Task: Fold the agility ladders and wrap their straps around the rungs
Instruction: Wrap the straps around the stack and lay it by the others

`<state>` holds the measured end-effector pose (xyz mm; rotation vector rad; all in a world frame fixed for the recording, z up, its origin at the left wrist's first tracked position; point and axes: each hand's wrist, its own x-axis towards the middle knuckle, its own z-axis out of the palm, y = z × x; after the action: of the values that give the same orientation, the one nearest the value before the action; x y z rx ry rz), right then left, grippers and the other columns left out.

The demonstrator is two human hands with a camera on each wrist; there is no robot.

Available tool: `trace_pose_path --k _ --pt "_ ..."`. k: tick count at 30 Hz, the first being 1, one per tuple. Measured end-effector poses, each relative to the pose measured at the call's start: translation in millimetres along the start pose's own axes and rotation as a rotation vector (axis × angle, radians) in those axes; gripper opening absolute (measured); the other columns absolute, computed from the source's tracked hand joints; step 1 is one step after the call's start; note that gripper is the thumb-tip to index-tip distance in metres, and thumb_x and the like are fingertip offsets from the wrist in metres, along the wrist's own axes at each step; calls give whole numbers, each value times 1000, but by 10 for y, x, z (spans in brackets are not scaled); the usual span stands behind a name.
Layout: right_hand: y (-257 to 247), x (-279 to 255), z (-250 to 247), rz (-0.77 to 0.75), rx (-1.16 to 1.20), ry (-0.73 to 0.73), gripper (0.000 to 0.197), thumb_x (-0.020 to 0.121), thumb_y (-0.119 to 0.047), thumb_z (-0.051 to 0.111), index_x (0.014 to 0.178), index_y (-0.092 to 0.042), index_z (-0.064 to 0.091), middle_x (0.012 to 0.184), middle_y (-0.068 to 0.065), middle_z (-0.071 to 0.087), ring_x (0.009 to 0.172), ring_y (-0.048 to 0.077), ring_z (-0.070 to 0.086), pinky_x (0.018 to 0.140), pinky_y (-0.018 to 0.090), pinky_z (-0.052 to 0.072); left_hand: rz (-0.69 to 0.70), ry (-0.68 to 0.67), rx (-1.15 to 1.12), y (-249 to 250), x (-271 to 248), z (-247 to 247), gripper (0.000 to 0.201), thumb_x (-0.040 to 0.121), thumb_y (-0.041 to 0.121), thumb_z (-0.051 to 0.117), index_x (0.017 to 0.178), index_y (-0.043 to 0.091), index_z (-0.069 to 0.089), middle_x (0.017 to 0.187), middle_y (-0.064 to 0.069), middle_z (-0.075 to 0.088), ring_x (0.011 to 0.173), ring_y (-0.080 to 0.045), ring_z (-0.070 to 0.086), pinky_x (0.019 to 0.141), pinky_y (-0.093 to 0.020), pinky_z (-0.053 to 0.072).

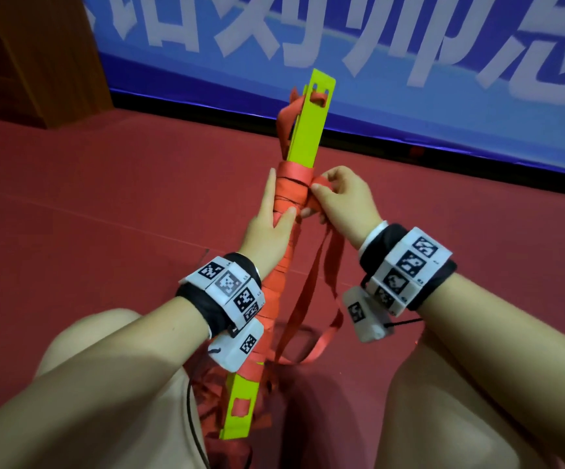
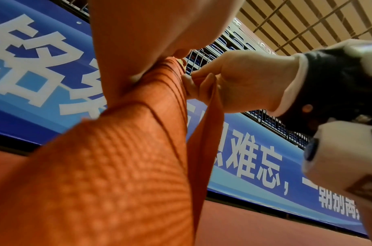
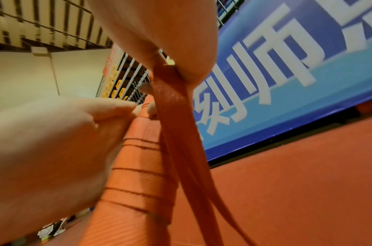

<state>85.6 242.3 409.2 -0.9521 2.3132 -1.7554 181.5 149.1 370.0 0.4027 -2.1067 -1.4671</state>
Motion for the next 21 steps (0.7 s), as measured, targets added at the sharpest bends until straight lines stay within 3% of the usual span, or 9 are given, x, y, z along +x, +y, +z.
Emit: trace_pose_path --k 3,6,8,11,12,13,14,17,21 --pt "39 -2 125 96 53 69 22 98 -15 47 116 -2 45 67 17 67 43 10 61 49 22 49 -63 -20 -22 -53 56 39 52 105 24 28 151 45 14 96 7 54 85 -14 50 73 -26 34" --pt "71 16 129 73 -36 107 37 92 -36 56 91 1 59 58 6 65 57 21 64 71 43 55 -50 -31 -57 -96 73 59 57 103 17 31 145 54 21 82 22 52 73 0 50 71 -17 42" --pt "83 4 106 86 -44 117 51 80 -51 65 85 0 64 59 0 64 58 17 61 75 45 54 -22 -33 -67 -108 52 66 59 102 12 35 145 52 25 87 32 55 71 10 50 70 -5 42" --pt "83 2 86 109 -23 138 51 70 -55 73 100 -14 67 80 -2 68 71 13 63 74 36 54 31 -50 -134 -33 -5 88 65 100 12 44 141 58 21 98 -3 70 80 -15 63 81 -37 53" --pt "68 2 69 104 -52 148 50 71 -53 74 104 -16 66 87 -1 68 76 13 63 75 32 52 31 -42 -157 -9 -27 86 68 100 12 48 142 56 18 119 -20 60 79 -22 63 75 -40 52" --pt "57 11 49 84 -79 158 48 74 -51 74 106 -16 66 91 -1 68 80 13 63 75 28 50 26 -36 -195 7 -40 81 72 99 12 51 146 52 15 82 4 47 73 -22 61 68 -36 51" --pt "26 8 29 57 -97 163 45 76 -49 73 106 -16 67 93 -2 68 83 12 62 76 26 47 13 -30 -248 7 -32 75 75 98 13 54 150 46 12 76 -13 60 68 -18 58 65 -32 51" --pt "-73 15 -22 -26 6 113 32 79 -45 68 96 -18 71 83 -5 67 75 10 61 72 27 46 -57 -84 -414 52 19 41 65 96 23 59 149 40 26 87 -6 64 76 -14 60 71 -31 51" --pt "-185 -7 -74 -19 375 -30 26 76 -39 68 85 -15 71 87 11 63 81 24 57 76 39 45 -99 -220 -519 94 -5 64 44 79 47 61 122 41 58 105 4 69 99 -20 64 89 -42 48"
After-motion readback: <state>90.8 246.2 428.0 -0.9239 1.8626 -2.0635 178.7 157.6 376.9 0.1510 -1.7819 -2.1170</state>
